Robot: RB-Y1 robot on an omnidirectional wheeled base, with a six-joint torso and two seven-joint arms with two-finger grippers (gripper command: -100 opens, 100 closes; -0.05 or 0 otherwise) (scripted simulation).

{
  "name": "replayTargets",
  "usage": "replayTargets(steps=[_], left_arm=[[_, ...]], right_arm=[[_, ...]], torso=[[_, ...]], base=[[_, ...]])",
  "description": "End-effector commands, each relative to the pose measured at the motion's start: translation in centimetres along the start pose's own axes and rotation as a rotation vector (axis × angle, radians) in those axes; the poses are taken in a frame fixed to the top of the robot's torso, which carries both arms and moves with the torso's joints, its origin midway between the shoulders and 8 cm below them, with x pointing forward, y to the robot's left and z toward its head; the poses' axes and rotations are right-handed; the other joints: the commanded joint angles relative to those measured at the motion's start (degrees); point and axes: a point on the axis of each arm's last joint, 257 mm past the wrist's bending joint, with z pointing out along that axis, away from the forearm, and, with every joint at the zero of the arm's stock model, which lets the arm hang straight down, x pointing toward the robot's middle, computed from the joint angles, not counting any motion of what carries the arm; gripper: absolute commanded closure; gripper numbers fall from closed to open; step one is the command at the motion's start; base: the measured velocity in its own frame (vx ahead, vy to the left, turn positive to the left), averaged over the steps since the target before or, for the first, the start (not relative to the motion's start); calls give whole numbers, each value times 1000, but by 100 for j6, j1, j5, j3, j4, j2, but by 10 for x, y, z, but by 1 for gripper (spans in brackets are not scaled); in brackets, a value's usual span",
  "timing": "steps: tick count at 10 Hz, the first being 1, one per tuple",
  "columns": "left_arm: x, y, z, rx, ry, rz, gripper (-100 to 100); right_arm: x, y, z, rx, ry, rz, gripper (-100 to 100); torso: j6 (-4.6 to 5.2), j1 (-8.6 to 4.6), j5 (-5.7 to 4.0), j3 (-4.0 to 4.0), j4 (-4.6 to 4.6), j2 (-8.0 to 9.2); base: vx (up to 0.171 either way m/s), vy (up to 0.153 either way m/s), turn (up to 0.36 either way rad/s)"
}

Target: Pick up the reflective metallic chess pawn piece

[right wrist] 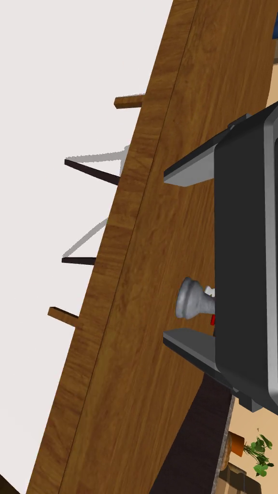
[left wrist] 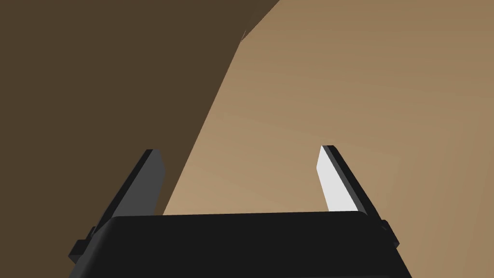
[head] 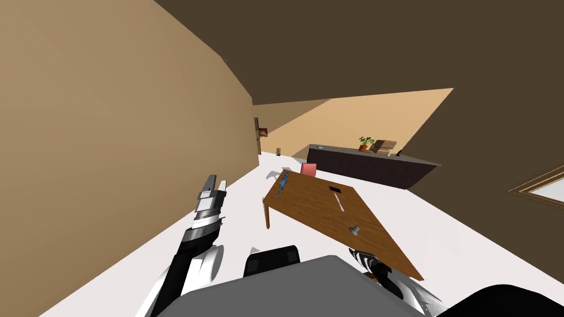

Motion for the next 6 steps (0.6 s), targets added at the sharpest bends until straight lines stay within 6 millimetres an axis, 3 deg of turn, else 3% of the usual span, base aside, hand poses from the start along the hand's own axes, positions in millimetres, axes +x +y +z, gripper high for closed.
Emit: replayTargets(steps=[1, 2, 4, 6], left_arm=[[0, 0, 0, 0, 0, 0, 0], [0, 0, 0, 0, 0, 0, 0], [0, 0, 0, 0, 0, 0, 0], [0, 0, 0, 0, 0, 0, 0]], right_arm=[[-8, -33, -2, 58, 5, -27, -100], [-15, -51, -4, 88, 5, -43, -100], [-15, -51, -4, 88, 5, -43, -100], [-29, -82, -7, 140, 5, -73, -100]], torso=[[0, 0, 0, 0, 0, 0], [1, 0, 0, -1, -1, -1], [4, 7, 0, 1, -1, 3], [3, 6, 1, 9, 3, 17]], base=[[66, -3, 130], [71, 6, 100], [33, 12, 3], [26, 9, 74]])
